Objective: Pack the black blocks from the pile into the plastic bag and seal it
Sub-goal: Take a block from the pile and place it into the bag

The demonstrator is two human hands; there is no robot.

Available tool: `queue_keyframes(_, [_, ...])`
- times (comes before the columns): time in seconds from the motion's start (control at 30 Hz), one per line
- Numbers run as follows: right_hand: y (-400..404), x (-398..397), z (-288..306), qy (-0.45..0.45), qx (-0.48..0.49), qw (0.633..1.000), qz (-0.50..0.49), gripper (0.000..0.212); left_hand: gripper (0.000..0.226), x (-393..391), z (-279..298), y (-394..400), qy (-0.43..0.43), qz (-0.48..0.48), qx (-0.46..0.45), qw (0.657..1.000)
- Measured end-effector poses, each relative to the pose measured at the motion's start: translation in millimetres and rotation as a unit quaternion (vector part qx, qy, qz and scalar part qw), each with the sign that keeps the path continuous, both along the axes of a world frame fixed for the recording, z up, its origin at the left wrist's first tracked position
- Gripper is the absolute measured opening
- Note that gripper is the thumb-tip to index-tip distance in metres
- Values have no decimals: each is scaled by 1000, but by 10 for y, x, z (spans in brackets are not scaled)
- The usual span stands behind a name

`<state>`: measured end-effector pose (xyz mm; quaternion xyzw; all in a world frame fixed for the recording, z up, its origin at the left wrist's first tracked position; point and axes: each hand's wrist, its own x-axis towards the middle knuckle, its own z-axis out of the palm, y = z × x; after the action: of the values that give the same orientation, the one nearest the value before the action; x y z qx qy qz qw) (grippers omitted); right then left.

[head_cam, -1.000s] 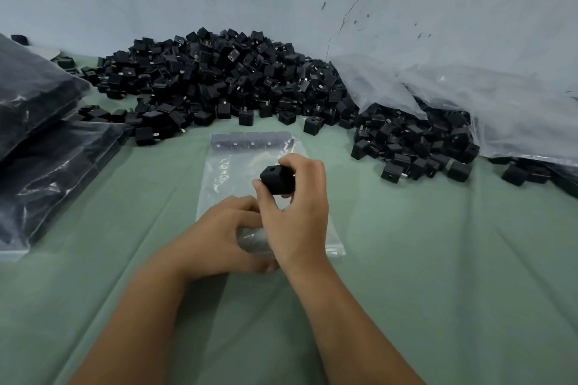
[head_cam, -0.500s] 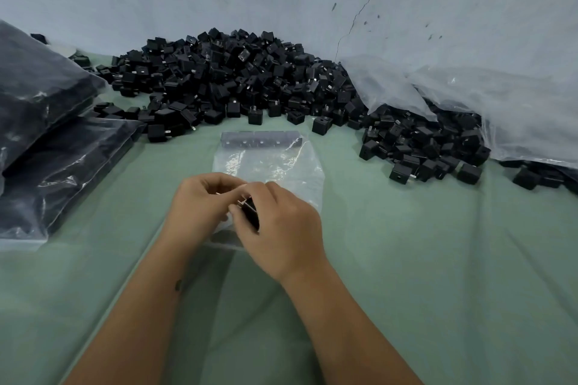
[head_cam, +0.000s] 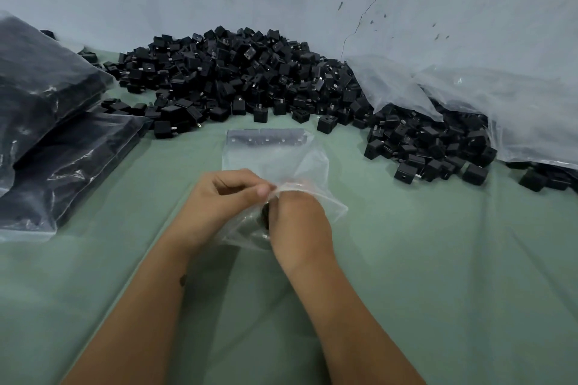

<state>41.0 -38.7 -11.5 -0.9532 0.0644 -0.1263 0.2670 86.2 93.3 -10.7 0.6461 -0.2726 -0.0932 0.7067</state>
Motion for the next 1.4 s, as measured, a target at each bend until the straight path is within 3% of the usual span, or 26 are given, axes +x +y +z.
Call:
queue_keyframes(0.1, [-57,-4,-51,-3,133,991,-14,15,31,58,-43,73,24,98,-23,995])
queue_keyframes(0.2, [-66,-21,-69,14,246,969,-14,10,21,151,-123,132,56,334,42,940])
queue_keyframes(0.27, [-54,-14,-60,33,265,963,22,12,15,189,-172,145,56,383,92,917])
queue_keyframes(0.37, [-21,-11,-77,26,203,976,72,23,14,193,-209,131,37,379,150,912])
queue_keyframes(0.5, [-46,-35,-88,-22,-11,998,53,10,18,209,-220,127,12,381,196,903])
queue_keyframes(0.63, [-57,-49,-79,-20,34,997,64,22,26,230,-235,125,6,367,238,899])
queue_keyframes(0.8, [-43,-36,-90,-6,51,992,113,16,30,232,-232,116,1,346,282,895])
queue_keyframes(0.9, [-45,-17,-137,-2,11,990,138,14,36,221,-228,124,-7,335,324,885])
queue_keyframes(1.1, [-37,80,-249,4,-74,978,194,40,32,213,-225,97,-40,324,371,869])
queue_keyframes(1.3, [32,477,-125,42,-112,977,179,19,36,192,-222,-8,-41,290,312,904])
queue_keyframes(1.4, [9,699,-89,35,-184,968,167,28,38,185,-220,-31,-58,277,321,904])
